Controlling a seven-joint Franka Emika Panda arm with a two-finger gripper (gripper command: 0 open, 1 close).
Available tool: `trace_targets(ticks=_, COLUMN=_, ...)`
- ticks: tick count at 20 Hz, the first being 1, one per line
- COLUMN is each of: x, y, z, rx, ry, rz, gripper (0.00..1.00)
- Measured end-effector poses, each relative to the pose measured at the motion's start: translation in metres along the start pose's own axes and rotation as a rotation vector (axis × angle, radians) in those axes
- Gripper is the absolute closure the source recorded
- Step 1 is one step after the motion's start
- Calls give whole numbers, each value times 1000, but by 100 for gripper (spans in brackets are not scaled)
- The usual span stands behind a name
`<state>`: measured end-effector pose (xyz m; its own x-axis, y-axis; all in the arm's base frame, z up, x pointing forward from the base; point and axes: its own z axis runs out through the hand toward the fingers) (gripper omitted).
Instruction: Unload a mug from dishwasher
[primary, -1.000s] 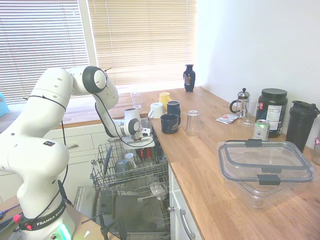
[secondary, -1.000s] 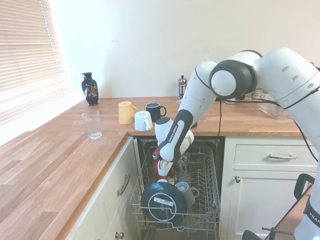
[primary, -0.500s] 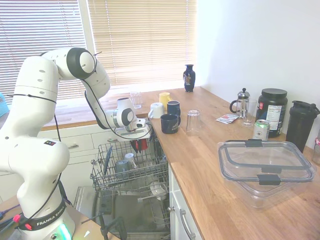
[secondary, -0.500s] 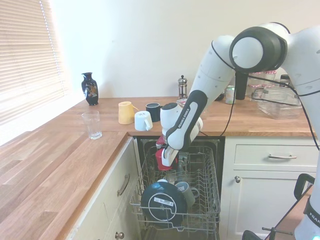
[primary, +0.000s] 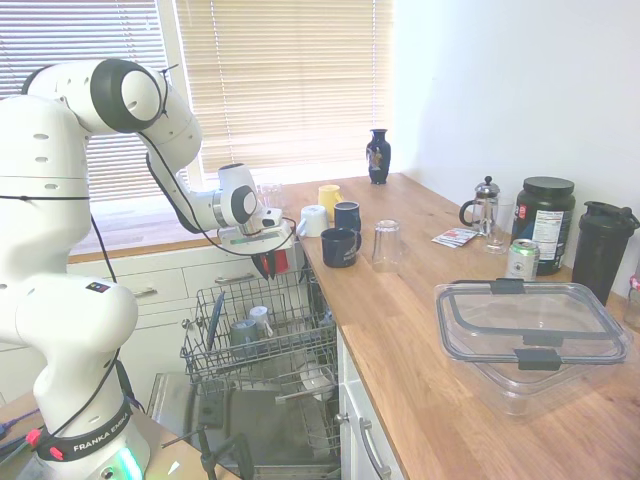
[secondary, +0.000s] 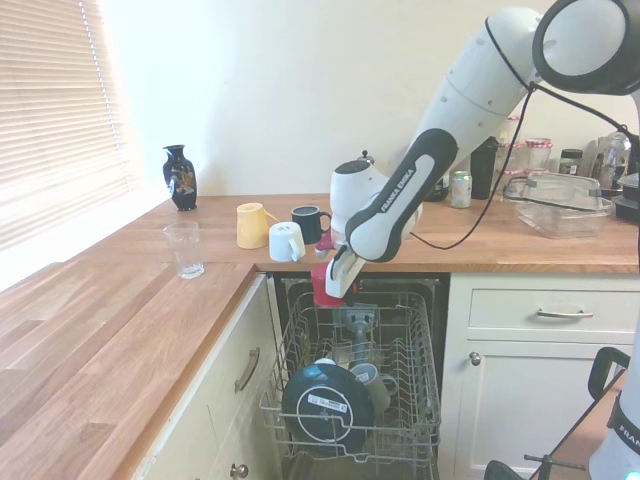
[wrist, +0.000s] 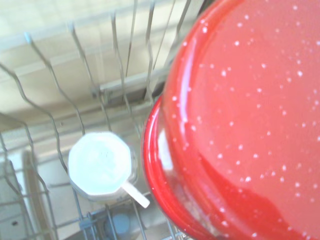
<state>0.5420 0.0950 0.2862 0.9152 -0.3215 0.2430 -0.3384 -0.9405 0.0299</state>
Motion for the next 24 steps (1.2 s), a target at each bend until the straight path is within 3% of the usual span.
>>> trace_targets(ticks=5, x=13, y=12, z=-40, rx=24, ry=6, rz=57, gripper=100)
trace_targets(ticks=10, x=30, y=25, z=-57, rx=30, ry=-1, rz=106, gripper=100)
trace_targets(ticks=18, x=63, y=54, z=-69, rx=13, ry=-14, rz=181, gripper=100)
trace_targets(ticks=24, x=85, y=66, z=-53, rx=-3, ry=-45, rz=222, gripper=100)
